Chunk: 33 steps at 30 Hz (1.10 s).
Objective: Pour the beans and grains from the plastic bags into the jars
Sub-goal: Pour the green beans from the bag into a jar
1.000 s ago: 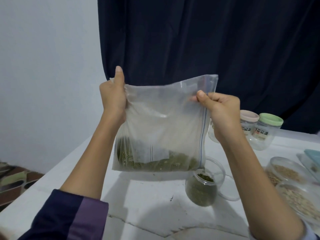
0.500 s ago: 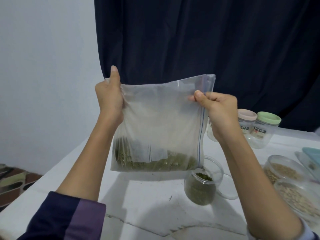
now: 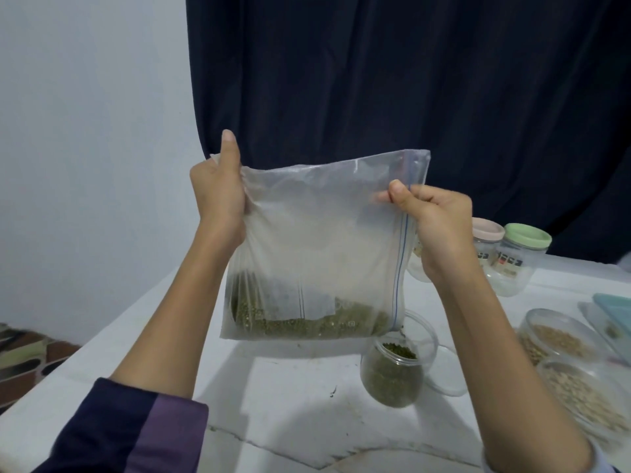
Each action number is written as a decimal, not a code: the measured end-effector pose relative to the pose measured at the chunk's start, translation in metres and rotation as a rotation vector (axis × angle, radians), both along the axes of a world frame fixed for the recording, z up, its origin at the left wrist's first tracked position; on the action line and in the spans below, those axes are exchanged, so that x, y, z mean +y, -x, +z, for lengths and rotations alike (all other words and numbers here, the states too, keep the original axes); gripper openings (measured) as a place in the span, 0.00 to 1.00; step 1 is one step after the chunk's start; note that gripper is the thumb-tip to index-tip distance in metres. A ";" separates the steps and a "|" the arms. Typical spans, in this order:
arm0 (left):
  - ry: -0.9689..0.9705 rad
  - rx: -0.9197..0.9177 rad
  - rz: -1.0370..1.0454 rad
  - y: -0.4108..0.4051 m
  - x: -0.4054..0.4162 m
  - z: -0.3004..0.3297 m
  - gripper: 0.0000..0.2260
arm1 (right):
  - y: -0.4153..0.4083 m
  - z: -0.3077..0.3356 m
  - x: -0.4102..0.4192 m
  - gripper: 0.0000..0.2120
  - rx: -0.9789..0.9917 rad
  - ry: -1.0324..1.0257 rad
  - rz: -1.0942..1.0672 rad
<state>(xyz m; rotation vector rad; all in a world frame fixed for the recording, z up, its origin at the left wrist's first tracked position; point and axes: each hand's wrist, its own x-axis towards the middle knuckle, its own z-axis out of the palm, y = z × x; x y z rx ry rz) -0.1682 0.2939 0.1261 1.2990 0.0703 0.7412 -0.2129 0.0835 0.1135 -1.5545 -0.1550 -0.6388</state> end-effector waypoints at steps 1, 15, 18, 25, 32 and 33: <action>0.000 0.003 0.005 0.000 0.000 0.000 0.23 | 0.001 0.000 0.000 0.08 0.009 -0.007 0.004; -0.014 -0.025 -0.007 0.004 0.003 0.004 0.23 | 0.011 0.000 0.000 0.06 0.010 -0.036 0.008; -0.017 -0.033 -0.008 0.006 0.002 0.007 0.23 | 0.011 0.001 -0.001 0.07 0.002 -0.064 0.012; -0.016 -0.048 -0.017 0.010 0.003 0.013 0.23 | 0.009 0.003 -0.001 0.09 0.011 -0.065 0.039; -0.029 -0.050 -0.002 0.012 0.005 0.012 0.23 | 0.001 0.007 0.001 0.09 0.027 -0.009 0.083; -0.030 -0.047 0.002 0.012 0.006 0.012 0.23 | 0.001 0.007 0.002 0.09 0.033 -0.016 0.079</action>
